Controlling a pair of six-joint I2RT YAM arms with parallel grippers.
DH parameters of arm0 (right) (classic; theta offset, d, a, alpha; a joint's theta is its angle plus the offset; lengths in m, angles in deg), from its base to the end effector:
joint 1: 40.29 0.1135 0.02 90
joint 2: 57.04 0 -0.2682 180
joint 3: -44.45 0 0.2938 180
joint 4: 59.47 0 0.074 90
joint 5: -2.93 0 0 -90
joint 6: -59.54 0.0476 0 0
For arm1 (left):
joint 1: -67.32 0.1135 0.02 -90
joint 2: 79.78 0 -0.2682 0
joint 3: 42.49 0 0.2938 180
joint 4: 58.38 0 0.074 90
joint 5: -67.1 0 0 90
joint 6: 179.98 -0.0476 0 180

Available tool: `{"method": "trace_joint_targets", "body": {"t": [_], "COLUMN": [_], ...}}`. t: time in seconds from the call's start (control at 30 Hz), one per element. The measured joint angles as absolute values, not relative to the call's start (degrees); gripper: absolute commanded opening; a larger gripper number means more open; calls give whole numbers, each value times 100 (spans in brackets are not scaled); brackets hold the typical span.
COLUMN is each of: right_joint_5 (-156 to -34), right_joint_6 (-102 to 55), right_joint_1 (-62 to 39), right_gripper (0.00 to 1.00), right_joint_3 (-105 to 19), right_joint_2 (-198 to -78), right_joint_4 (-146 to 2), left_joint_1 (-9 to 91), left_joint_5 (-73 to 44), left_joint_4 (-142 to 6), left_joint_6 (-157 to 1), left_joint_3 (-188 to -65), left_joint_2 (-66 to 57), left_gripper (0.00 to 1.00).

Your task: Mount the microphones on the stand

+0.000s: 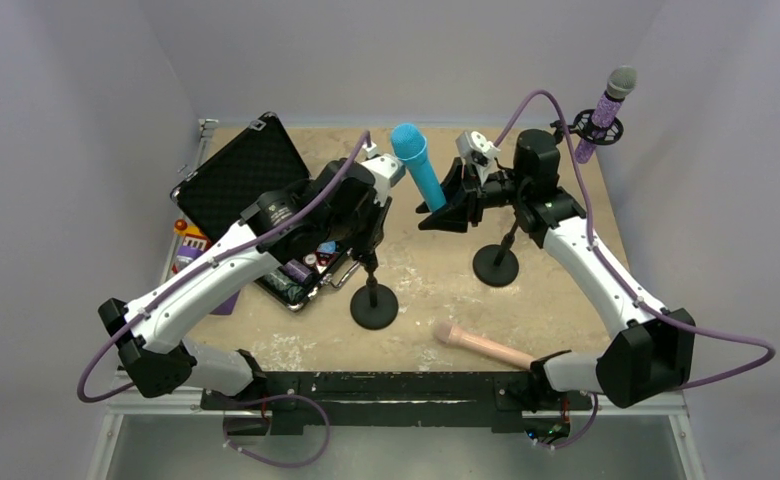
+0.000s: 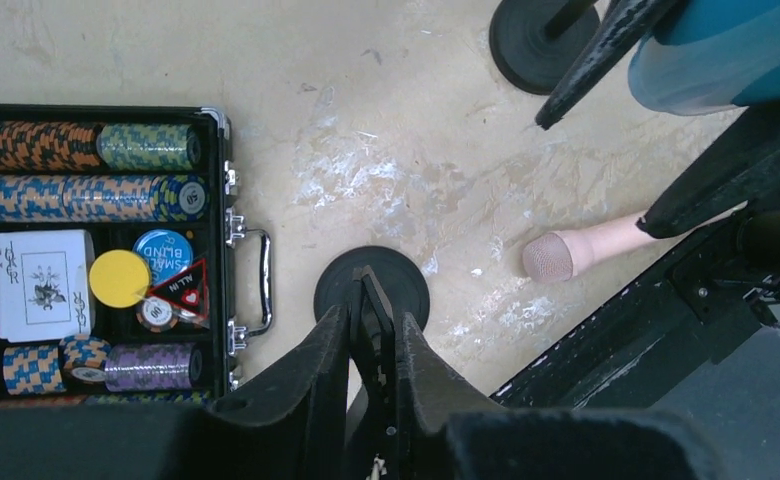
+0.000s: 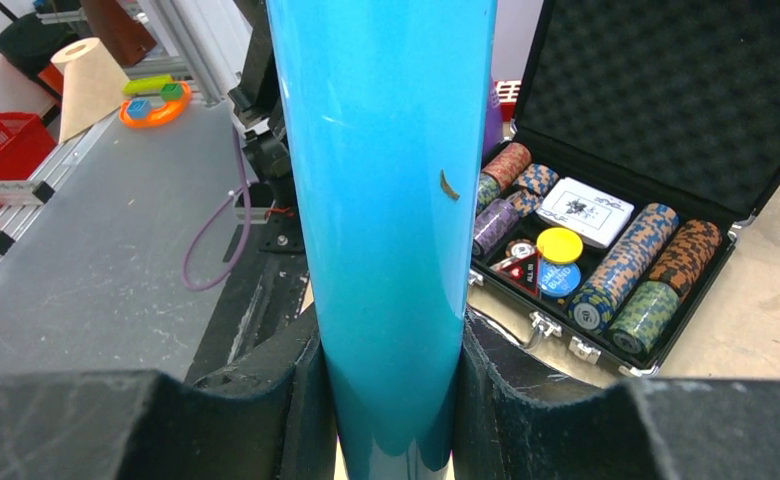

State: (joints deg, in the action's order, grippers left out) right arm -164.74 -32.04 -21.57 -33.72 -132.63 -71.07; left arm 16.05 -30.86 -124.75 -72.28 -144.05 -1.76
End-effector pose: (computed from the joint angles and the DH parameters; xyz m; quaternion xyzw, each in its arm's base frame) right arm 0.2975 0.1499 0.3733 -0.5052 0.5114 0.5470 0.4291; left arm 0.2069 -0.2475 0.4108 0.2374 0.8833 -0.1736 0.3650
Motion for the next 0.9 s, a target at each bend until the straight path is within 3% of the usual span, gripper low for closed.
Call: {"method": "trace_joint_targets", "body": {"t": [0.03,0.07,0.23,0.57,0.8,0.9], "right_joint_5": [-16478,-16481,-16568,-16710,-16760,-16769], "right_joint_6": [-3189,-3185,-3156,-3248,-3416,-3447], "right_joint_1": [-2161,-2164,-2255,-2328,-2387,-2408], "right_gripper": [0,0,0,0,0,0], "right_joint_3": [-3359,-3350,-3339,-3158,-2911,-2878], "right_joint_2": [-13263,-13263,-13180,-13038,-13060,-13090], "right_joint_4": [-7085,-7072,-7002,-6919,-6845,-6764], "left_joint_1": [1605,1605,1651,2051,2228,2226], "left_joint_5": [-3043,-2968,-2453,-29,299,299], "left_joint_4": [-12467,-12467,-12342,-12110,-11911,-11715], "left_joint_6": [-7266,-7344,-8159,-10837,-11294,-11248], "left_joint_3": [-14453,-14490,-14464,-14566,-14571,-14518], "left_joint_2": [-123,-86,-102,21,86,36], "left_gripper": [0,0,0,3,71,85]}}
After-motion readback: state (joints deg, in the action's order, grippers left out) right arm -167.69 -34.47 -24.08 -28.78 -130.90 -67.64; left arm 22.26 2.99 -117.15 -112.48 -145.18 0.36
